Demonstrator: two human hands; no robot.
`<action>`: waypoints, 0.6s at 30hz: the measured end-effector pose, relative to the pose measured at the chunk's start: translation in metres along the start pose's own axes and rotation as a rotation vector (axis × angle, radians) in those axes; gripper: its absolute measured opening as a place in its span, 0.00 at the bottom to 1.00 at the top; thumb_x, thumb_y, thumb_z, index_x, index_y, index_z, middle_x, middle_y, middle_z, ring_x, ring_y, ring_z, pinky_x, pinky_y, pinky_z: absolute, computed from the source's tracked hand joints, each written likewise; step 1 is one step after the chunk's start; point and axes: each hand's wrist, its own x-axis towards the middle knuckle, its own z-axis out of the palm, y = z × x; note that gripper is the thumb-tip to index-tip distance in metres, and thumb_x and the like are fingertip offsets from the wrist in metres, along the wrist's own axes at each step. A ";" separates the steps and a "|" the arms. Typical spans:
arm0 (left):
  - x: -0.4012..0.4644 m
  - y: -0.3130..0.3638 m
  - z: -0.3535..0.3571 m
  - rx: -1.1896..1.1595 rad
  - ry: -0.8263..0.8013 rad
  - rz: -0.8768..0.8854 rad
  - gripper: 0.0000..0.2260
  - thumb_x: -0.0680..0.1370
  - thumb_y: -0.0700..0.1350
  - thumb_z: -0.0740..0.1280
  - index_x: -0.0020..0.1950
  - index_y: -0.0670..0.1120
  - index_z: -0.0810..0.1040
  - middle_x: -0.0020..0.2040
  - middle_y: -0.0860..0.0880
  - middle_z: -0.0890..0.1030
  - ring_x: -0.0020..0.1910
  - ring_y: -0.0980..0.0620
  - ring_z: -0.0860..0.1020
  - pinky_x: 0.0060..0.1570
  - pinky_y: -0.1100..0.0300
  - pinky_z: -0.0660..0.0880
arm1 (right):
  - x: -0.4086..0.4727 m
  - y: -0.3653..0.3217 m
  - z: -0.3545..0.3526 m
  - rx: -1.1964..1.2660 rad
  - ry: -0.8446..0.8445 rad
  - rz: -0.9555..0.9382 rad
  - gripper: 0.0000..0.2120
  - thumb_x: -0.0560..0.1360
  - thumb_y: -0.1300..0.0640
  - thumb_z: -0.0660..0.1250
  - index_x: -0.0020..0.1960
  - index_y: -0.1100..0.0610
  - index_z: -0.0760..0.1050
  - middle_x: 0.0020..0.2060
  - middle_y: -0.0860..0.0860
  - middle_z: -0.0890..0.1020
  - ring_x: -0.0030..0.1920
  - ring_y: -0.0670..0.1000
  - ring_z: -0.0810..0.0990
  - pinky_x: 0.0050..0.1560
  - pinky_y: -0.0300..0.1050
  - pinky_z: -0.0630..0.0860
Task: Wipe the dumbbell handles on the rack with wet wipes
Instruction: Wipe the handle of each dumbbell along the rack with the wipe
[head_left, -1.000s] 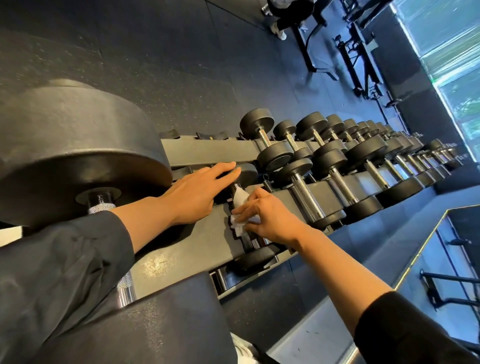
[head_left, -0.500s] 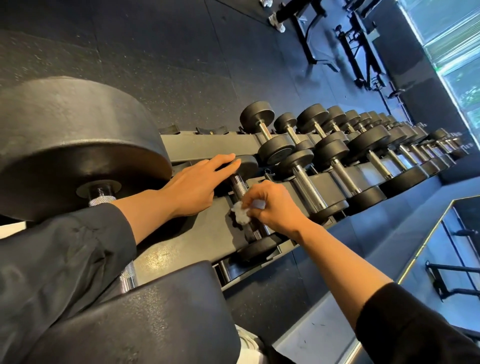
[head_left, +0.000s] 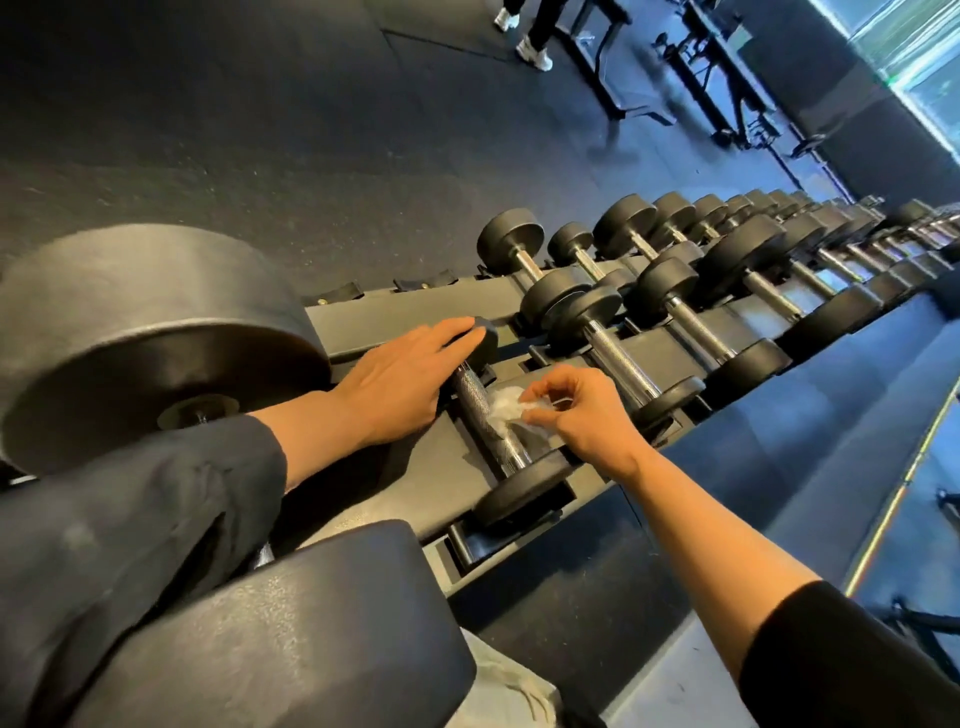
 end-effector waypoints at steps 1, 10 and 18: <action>0.005 0.004 -0.005 0.031 -0.028 0.019 0.34 0.76 0.38 0.65 0.78 0.49 0.53 0.77 0.50 0.55 0.71 0.47 0.63 0.63 0.50 0.71 | 0.001 0.001 0.000 0.008 0.057 -0.010 0.07 0.68 0.63 0.74 0.44 0.55 0.81 0.46 0.51 0.80 0.48 0.52 0.78 0.52 0.52 0.77; 0.050 0.047 -0.031 0.355 -0.226 0.034 0.32 0.77 0.40 0.65 0.77 0.53 0.54 0.76 0.52 0.57 0.72 0.49 0.61 0.64 0.50 0.70 | 0.034 0.040 -0.060 -0.057 0.160 -0.203 0.06 0.70 0.59 0.73 0.46 0.52 0.81 0.43 0.46 0.79 0.42 0.45 0.76 0.47 0.44 0.75; 0.118 0.107 0.018 0.333 -0.255 -0.076 0.32 0.77 0.34 0.60 0.77 0.52 0.55 0.76 0.51 0.59 0.72 0.49 0.62 0.67 0.55 0.66 | 0.078 0.109 -0.121 -0.092 0.124 -0.352 0.06 0.69 0.58 0.74 0.46 0.52 0.82 0.45 0.48 0.82 0.45 0.47 0.79 0.52 0.47 0.77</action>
